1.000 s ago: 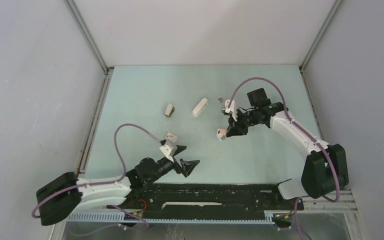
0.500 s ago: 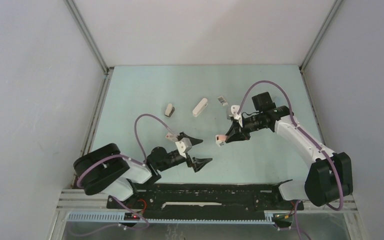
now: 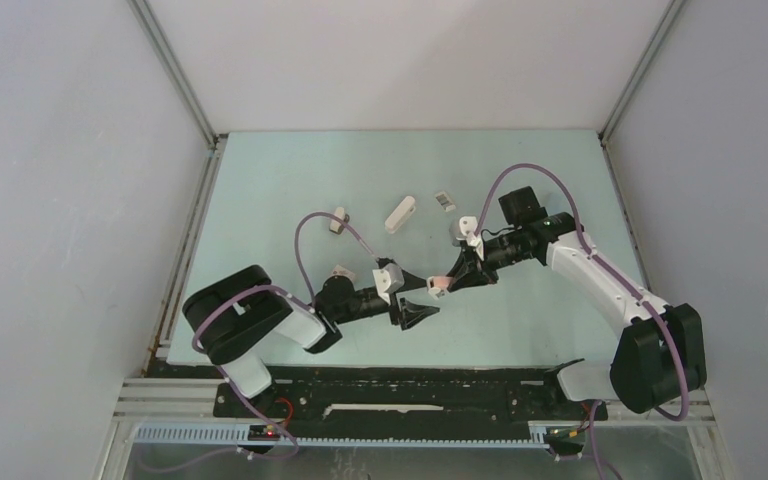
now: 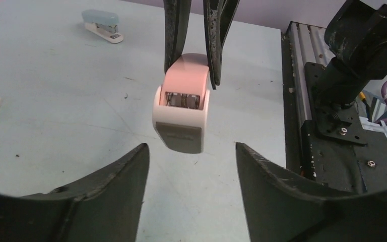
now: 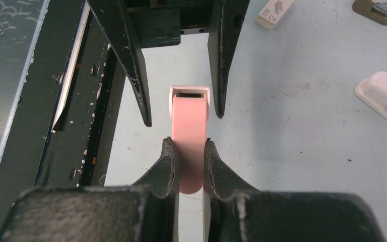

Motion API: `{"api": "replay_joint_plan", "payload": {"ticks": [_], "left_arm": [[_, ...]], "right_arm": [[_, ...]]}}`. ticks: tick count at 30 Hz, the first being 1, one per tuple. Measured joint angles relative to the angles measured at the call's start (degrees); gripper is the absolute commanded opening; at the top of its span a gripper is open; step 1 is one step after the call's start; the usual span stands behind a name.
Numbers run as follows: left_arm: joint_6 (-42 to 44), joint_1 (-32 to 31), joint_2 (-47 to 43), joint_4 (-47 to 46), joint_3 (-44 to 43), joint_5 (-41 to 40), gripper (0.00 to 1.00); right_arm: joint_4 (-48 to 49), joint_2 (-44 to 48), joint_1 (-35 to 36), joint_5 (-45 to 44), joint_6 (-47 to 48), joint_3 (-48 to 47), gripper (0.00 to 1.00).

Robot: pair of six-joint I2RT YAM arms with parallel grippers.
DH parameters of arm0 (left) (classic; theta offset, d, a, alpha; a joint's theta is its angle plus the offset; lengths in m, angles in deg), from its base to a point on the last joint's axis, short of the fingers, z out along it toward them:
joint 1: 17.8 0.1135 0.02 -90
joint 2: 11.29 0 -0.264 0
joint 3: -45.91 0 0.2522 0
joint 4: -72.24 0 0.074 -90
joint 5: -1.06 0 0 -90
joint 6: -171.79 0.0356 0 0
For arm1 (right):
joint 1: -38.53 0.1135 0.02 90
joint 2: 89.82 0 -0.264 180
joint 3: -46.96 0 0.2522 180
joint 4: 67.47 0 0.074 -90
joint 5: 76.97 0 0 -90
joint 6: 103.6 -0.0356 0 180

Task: Unload the staples from the stapler
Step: Unload the staple at the center of the board.

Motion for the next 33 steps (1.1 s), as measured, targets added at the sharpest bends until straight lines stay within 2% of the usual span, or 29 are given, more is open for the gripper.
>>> {"api": "replay_joint_plan", "payload": {"ticks": [4, 13, 16, 24, 33], "left_arm": [[-1.9, 0.3, 2.2, 0.0, -2.1, 2.2, 0.56], [-4.7, 1.4, 3.3, 0.0, -2.9, 3.4, 0.22], [-5.2, 1.7, 3.3, 0.1, -2.9, 3.8, 0.16], [-5.2, 5.9, 1.7, 0.9, 0.0, 5.2, 0.08], [-4.4, 8.5, -1.1, 10.5, 0.2, 5.9, 0.02]], "right_arm": [[-0.2, 0.0, 0.0, 0.0, 0.2, 0.0, 0.00], [-0.7, -0.6, 0.0, 0.2, 0.4, 0.0, 0.00], [-0.5, -1.0, 0.0, 0.2, 0.5, 0.0, 0.00], [0.7, -3.2, -0.5, -3.0, 0.7, 0.0, 0.00], [3.3, -7.3, 1.6, -10.1, -2.4, 0.0, 0.00]]}}
